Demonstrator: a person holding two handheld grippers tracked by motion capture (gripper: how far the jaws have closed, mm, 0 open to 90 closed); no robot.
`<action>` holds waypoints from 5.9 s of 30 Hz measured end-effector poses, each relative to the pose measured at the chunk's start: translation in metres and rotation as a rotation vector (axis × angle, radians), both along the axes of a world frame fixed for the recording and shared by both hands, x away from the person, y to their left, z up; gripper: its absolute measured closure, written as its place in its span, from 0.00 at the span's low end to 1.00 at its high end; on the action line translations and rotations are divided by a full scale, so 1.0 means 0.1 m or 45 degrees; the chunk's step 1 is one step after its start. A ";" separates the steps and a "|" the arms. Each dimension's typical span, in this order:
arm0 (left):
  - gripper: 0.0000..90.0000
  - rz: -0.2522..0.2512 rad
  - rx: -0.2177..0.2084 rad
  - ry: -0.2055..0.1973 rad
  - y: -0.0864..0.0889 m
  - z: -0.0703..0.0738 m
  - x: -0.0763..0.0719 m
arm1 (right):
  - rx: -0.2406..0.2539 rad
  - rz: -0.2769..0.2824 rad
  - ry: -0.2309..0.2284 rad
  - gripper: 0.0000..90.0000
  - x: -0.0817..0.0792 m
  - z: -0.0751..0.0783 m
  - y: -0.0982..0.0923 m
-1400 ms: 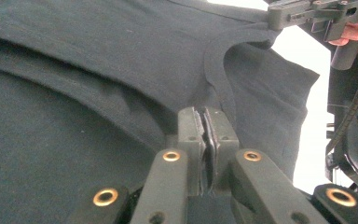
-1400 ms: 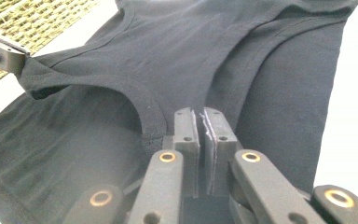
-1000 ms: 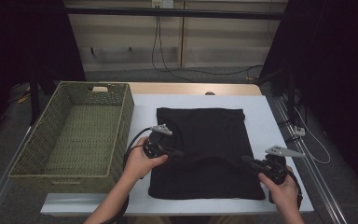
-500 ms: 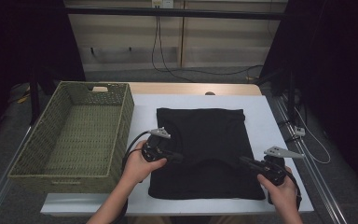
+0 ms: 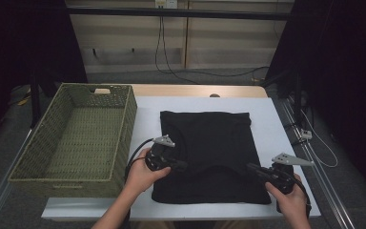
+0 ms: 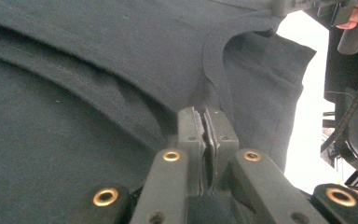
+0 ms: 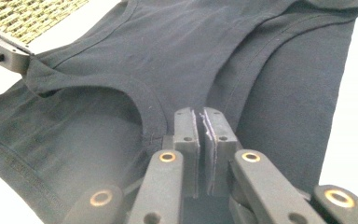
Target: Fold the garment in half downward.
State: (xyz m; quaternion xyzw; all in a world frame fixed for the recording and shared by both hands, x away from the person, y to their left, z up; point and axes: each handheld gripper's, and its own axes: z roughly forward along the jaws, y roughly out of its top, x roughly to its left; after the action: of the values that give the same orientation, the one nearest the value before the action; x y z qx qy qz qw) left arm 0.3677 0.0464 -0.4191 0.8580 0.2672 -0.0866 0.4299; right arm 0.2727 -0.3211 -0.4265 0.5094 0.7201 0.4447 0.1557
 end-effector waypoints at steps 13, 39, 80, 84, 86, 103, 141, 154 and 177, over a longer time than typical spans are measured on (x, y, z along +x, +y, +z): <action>0.96 -0.013 -0.008 -0.003 0.04 0.01 -0.05 | -0.001 0.024 0.003 0.95 -0.07 -0.01 -0.02; 0.96 -0.065 -0.017 0.003 0.02 0.12 -0.11 | 0.054 0.042 -0.014 0.95 -0.18 0.07 -0.04; 0.96 -0.151 -0.009 0.071 0.07 0.07 -0.27 | 0.050 0.084 0.010 0.95 -0.40 0.07 -0.12; 0.96 -0.161 -0.017 0.071 0.07 0.09 -0.29 | 0.051 0.087 0.004 0.95 -0.43 0.09 -0.12; 0.96 -0.163 -0.008 0.068 0.07 0.09 -0.30 | 0.048 0.091 0.010 0.95 -0.43 0.09 -0.11; 0.96 -0.194 0.008 0.059 0.07 0.12 -0.36 | 0.034 0.117 0.023 0.95 -0.51 0.09 -0.13; 0.96 -0.222 0.018 0.065 0.07 0.08 -0.44 | 0.013 0.158 0.050 0.95 -0.61 0.08 -0.10; 0.77 -0.168 0.044 0.095 0.11 -0.08 -0.39 | -0.043 0.125 0.060 0.67 -0.53 -0.01 -0.06; 0.20 0.091 0.072 -0.016 0.21 0.02 0.00 | -0.050 0.423 0.004 0.36 -0.03 -0.04 1.10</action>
State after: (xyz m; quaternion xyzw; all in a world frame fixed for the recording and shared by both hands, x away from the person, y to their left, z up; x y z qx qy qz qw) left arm 0.3681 0.0674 -0.4171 0.8602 0.2974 -0.0581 0.4102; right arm 0.2697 -0.2111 -0.4304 0.3811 0.8032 0.4492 0.0888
